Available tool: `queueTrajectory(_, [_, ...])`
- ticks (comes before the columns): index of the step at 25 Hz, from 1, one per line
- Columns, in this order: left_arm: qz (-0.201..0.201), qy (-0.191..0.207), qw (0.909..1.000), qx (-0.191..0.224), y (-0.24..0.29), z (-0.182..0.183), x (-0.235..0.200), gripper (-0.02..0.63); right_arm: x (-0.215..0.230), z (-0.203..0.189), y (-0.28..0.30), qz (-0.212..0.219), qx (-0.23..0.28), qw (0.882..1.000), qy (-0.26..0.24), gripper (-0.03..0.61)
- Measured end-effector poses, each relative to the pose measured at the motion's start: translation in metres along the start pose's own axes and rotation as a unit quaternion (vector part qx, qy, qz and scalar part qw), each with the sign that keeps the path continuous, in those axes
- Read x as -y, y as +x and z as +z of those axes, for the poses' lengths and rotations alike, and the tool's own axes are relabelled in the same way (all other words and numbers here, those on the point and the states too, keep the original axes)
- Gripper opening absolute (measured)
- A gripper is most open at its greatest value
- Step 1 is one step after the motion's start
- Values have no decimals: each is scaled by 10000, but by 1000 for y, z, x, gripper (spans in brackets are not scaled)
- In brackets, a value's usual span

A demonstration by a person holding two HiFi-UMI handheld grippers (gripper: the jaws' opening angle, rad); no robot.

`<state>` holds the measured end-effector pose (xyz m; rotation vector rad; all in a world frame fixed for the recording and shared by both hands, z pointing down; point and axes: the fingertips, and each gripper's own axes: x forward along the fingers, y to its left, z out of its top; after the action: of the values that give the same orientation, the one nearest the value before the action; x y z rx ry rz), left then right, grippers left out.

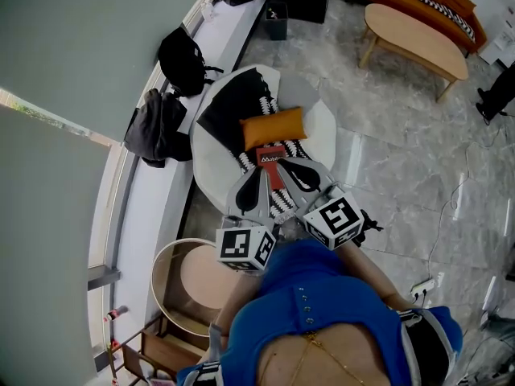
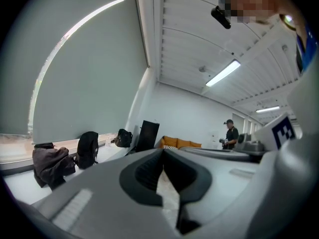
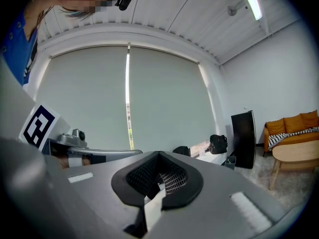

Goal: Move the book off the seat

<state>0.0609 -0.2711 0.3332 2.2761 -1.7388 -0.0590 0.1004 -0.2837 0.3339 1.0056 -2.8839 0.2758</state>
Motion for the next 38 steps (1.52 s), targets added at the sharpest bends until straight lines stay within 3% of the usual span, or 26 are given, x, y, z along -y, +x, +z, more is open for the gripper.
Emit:
queueTrajectory(17, [69,-127,9992,-364,20,-20,-20,2,11,-18,21,63,-275,9995,161,0])
queueTrajectory(24, [140,-242,9965,-783,51,-56,-53,2,36,-54,54,-56,-670,9971,347,0])
queueTrajectory(31, [292,-479,9889,-1378,99,-150,-117,2,76,-155,112,-188,-1278,9892,698,0])
queueTrajectory(34, [325,-526,9859,-1556,127,-213,-145,2,103,-217,137,-284,-1443,9862,766,0])
queueTrajectory(38, [350,-581,9814,-1798,153,-316,-184,2,128,-331,170,-418,-1723,9805,849,0])
